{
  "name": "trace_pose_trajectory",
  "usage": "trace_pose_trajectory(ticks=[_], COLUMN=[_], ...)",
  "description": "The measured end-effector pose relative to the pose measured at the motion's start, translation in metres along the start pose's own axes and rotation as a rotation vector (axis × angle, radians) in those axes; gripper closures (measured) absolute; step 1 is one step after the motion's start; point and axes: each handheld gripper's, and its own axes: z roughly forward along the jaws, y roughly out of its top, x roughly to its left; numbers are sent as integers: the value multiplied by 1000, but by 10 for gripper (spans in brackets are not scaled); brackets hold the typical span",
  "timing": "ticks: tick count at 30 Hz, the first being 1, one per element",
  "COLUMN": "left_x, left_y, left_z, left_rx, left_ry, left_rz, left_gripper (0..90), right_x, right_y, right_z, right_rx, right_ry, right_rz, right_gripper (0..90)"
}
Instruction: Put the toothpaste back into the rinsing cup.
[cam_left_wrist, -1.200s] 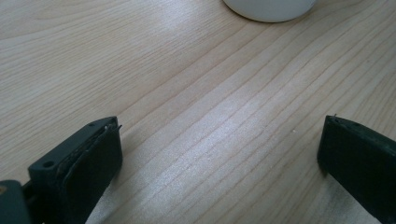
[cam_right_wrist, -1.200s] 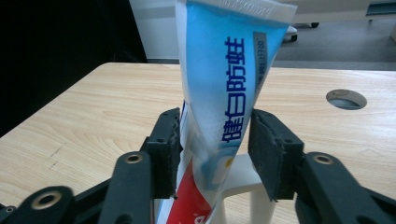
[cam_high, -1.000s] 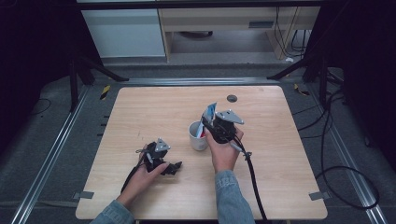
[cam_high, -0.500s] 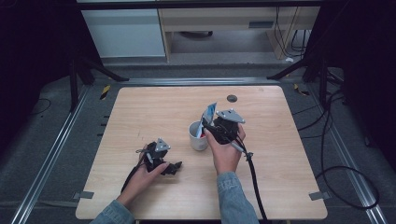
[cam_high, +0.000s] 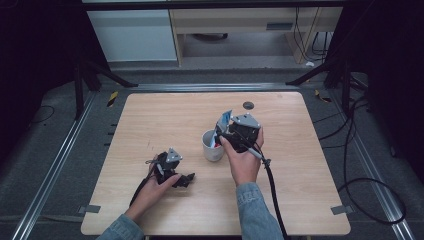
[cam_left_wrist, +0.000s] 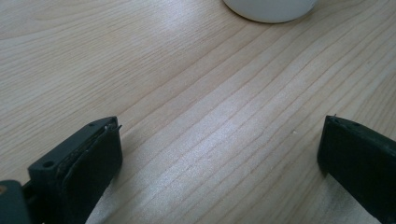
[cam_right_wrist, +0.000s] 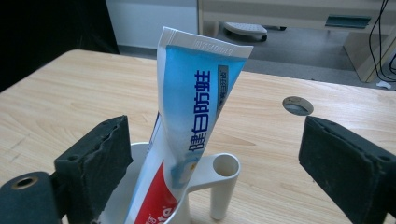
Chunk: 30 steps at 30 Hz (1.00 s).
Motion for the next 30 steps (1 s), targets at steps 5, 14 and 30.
trace_pose_trajectory(ticks=[5,14,30], left_x=[0,0,0], left_y=[0,0,0], left_z=[0,0,0], left_rx=[0,0,0], left_ry=[0,0,0], left_rz=[0,0,0], left_gripper=[0,0,0], right_x=[-3,-9,-24], right_y=[3,4,3], right_z=[-5,-15,-23], right_rx=[20,74,104], right_ry=[18,49,82], right_rz=[-19,-72,-93], right_gripper=[74,65,71])
